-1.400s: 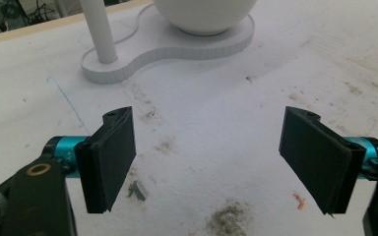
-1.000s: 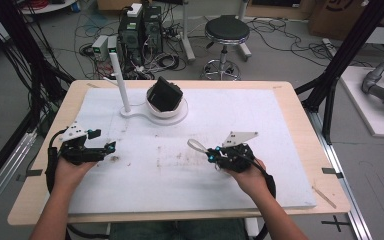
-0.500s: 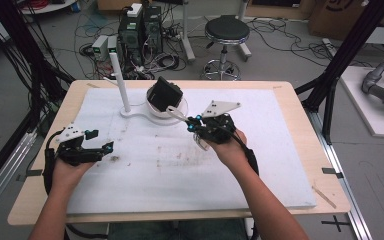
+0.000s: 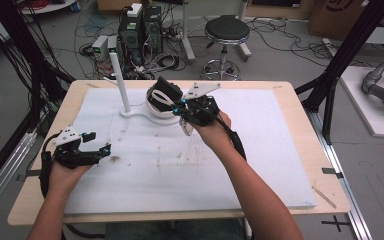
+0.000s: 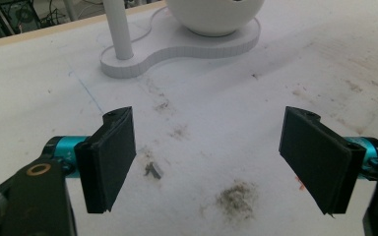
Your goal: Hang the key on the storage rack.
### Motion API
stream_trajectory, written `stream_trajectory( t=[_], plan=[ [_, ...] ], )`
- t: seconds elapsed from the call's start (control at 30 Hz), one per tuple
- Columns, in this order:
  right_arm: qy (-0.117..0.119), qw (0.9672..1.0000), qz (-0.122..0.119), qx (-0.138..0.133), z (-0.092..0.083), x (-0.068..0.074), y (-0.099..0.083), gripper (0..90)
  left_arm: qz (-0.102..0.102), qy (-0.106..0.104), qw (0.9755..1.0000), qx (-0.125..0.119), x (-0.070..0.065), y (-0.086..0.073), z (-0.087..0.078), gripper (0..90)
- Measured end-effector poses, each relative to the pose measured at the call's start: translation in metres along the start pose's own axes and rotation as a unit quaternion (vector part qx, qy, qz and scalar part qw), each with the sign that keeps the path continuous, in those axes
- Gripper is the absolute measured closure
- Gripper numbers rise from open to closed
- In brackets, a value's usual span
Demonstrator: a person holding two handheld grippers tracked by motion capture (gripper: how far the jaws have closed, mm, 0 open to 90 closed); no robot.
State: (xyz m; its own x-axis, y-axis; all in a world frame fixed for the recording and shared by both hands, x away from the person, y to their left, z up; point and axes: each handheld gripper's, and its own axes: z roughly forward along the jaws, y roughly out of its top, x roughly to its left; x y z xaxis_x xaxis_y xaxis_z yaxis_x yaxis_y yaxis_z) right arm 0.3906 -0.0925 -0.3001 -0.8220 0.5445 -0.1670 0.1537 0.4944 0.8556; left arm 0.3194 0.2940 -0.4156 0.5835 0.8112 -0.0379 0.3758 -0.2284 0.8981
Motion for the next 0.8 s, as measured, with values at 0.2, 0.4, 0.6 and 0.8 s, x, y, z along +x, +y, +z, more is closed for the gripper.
stream_trajectory(
  t=[0.2,0.4,0.6,0.8],
  plan=[
    [-0.006,0.9999,-0.006,-0.01,0.008,-0.002,0.01,82.8,-0.005,0.011,0.9999,0.0,0.001,-0.006,-0.013,21.7],
    [-0.009,0.9998,-0.013,-0.014,0.022,-0.001,0.026,82.8,-0.007,0.02,0.9998,0.001,0.0,-0.012,-0.025,21.7],
    [-0.011,0.9994,-0.026,-0.018,0.036,0.001,0.042,82.8,-0.008,0.026,0.9996,-0.001,0.0,-0.016,-0.034,21.7],
    [-0.011,0.9988,-0.047,-0.013,0.053,0.006,0.064,82.8,-0.008,0.029,0.9996,0.0,0.0,-0.018,-0.038,21.7]
  ],
)
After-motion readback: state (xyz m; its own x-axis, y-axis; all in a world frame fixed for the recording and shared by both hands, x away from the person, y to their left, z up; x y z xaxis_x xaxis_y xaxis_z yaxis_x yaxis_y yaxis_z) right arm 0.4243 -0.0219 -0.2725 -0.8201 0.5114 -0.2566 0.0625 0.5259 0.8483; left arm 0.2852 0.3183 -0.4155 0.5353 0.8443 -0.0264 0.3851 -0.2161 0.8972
